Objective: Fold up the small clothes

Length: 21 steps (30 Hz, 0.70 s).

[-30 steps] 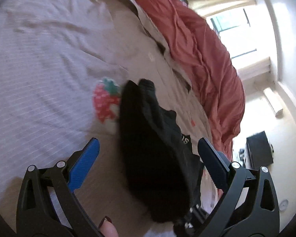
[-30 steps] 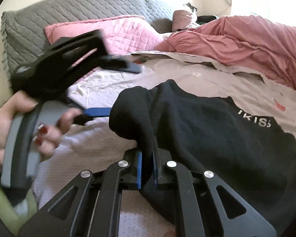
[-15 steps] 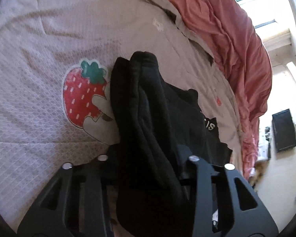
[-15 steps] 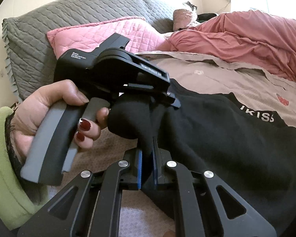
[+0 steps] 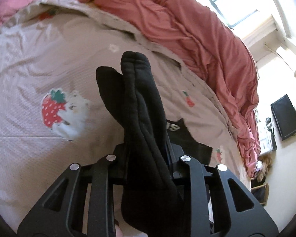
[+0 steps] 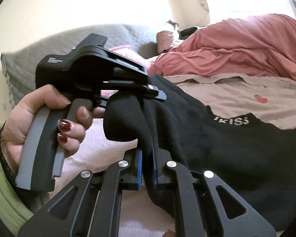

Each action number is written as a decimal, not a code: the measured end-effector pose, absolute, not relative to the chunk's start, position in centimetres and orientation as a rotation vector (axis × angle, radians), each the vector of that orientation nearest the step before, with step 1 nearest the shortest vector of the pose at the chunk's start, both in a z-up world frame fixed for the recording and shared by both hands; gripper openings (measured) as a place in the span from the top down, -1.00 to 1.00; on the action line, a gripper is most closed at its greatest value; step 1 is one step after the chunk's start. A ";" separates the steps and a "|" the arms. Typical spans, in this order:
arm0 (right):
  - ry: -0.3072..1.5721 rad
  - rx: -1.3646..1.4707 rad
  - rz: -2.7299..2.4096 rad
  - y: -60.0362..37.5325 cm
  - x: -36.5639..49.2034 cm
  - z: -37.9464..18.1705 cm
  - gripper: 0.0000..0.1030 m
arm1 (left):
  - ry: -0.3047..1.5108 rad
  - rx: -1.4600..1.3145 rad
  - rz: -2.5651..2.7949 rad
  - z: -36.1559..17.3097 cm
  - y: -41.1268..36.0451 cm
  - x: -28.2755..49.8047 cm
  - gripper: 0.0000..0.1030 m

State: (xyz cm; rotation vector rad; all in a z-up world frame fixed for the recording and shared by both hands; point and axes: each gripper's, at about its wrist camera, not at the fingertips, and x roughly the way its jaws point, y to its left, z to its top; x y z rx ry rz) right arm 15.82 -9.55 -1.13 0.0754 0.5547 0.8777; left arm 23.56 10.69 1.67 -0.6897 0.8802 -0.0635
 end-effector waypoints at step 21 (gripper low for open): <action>0.588 0.334 0.732 -24.9 16.6 -2.0 0.87 | 0.945 -0.515 -0.189 3.8 -5.8 26.7 0.64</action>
